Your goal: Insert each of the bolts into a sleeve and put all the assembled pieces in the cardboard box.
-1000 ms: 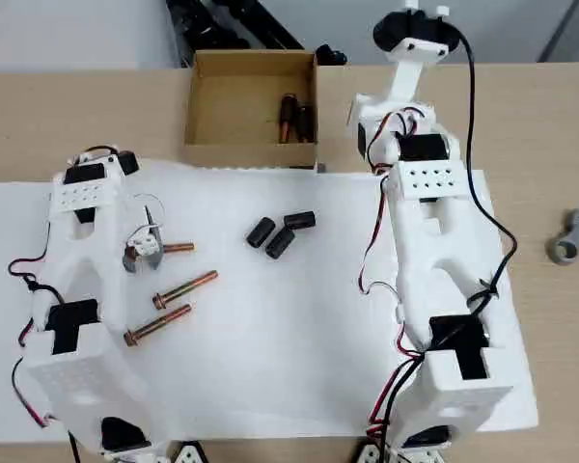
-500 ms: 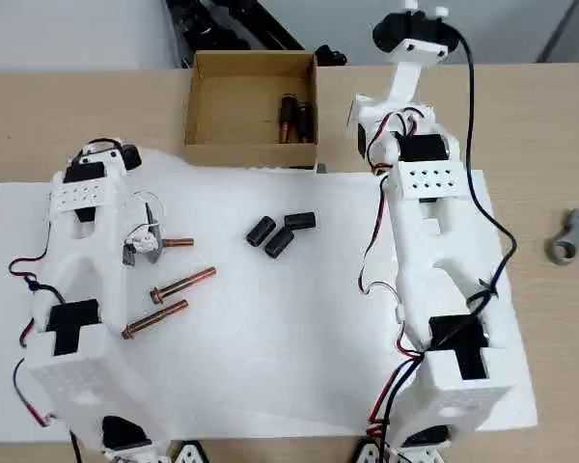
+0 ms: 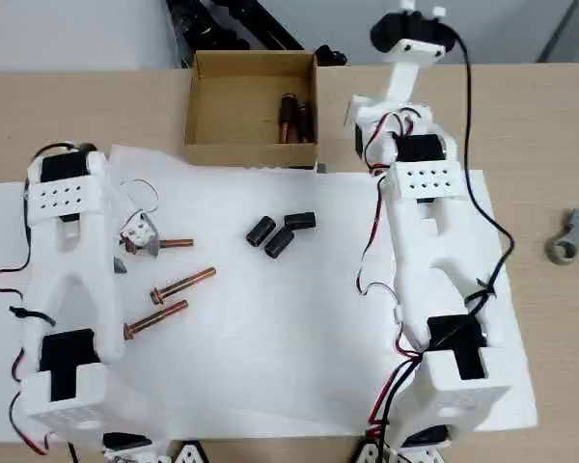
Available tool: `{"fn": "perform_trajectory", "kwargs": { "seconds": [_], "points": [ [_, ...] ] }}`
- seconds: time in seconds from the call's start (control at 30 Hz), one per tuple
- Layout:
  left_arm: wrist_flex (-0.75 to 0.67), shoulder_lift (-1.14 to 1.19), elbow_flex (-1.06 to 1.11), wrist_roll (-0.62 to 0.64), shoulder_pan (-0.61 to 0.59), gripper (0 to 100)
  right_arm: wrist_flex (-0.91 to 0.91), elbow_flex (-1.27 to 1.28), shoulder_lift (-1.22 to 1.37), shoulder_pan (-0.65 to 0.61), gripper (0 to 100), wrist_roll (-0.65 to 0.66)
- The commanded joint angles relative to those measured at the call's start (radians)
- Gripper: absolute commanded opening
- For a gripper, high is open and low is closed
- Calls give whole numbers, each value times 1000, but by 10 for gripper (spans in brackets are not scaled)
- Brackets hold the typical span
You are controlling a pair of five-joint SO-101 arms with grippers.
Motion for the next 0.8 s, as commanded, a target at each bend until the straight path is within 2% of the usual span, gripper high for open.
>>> {"fn": "perform_trajectory", "kwargs": {
  "seconds": [0.0,0.27,0.47,0.6,0.77],
  "points": [
    [-2,-52,-74,109,-2,221,-5,-11,-59,-18,172,-9],
    [-109,-11,-84,261,89,221,4,-11,-58,-18,172,-9],
    [-120,135,-88,284,55,221,4,-9,-61,-15,172,-9],
    [-104,141,-90,284,5,213,4,-9,-61,-15,172,-9],
    [-107,149,-88,284,-2,209,4,-9,-58,-15,172,-9]
  ]
}}
